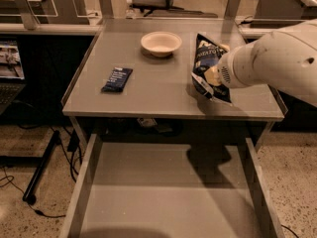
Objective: Pick blue chip bag from top drawer and place on counter
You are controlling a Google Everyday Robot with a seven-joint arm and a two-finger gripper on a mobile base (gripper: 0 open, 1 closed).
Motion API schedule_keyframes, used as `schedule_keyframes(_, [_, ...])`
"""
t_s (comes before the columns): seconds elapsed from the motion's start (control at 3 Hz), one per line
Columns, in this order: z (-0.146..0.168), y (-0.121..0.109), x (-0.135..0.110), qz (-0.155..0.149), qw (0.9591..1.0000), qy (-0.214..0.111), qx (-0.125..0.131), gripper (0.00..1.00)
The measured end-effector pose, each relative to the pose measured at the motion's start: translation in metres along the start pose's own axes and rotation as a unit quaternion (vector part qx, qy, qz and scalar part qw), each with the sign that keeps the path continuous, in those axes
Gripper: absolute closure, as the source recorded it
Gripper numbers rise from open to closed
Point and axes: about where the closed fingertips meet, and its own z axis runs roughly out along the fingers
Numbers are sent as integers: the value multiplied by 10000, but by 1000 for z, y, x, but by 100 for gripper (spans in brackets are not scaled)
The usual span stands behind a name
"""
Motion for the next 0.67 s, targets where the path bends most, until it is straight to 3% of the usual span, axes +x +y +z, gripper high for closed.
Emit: schedule_keyframes(0.67, [0, 0, 0, 0, 10000, 0, 0, 12])
